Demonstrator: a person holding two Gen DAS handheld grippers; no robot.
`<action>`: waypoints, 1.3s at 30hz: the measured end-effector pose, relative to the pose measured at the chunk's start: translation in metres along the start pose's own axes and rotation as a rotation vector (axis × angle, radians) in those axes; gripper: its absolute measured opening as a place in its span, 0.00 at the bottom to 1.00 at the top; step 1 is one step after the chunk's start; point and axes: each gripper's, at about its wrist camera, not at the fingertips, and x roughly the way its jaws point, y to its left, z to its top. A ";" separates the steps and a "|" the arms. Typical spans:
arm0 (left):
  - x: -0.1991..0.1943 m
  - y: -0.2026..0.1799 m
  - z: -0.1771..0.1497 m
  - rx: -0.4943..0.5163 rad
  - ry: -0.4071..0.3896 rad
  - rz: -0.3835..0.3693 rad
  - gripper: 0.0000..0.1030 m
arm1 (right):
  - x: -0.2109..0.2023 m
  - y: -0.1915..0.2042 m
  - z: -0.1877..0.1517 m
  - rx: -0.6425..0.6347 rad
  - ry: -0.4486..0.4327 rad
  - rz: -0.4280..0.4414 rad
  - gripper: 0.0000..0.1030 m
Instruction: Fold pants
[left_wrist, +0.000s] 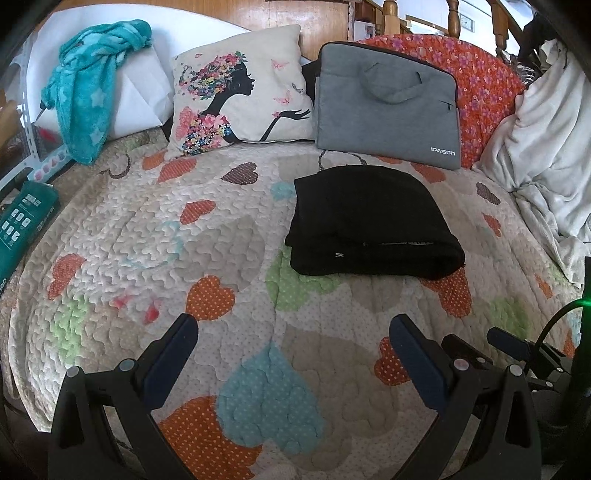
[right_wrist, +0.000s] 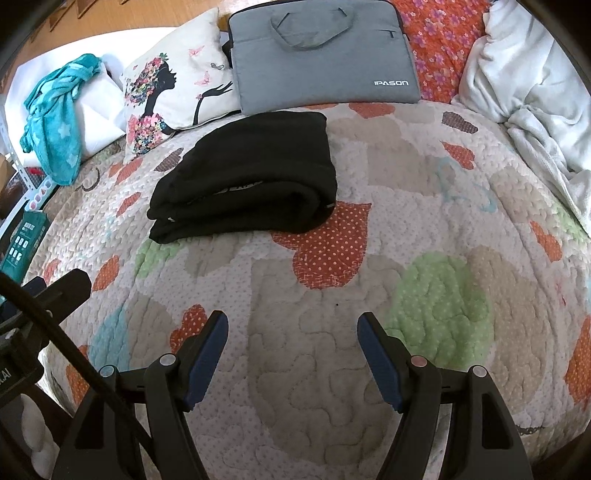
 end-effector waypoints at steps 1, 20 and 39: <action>0.000 0.000 0.000 -0.001 0.001 -0.002 1.00 | 0.000 0.000 0.000 0.000 0.000 0.000 0.75; 0.005 0.001 -0.002 -0.025 0.034 -0.025 1.00 | 0.001 0.002 -0.001 -0.020 -0.001 -0.003 0.75; 0.009 0.006 -0.002 -0.062 0.065 -0.043 1.00 | 0.002 0.007 -0.002 -0.044 0.001 -0.004 0.76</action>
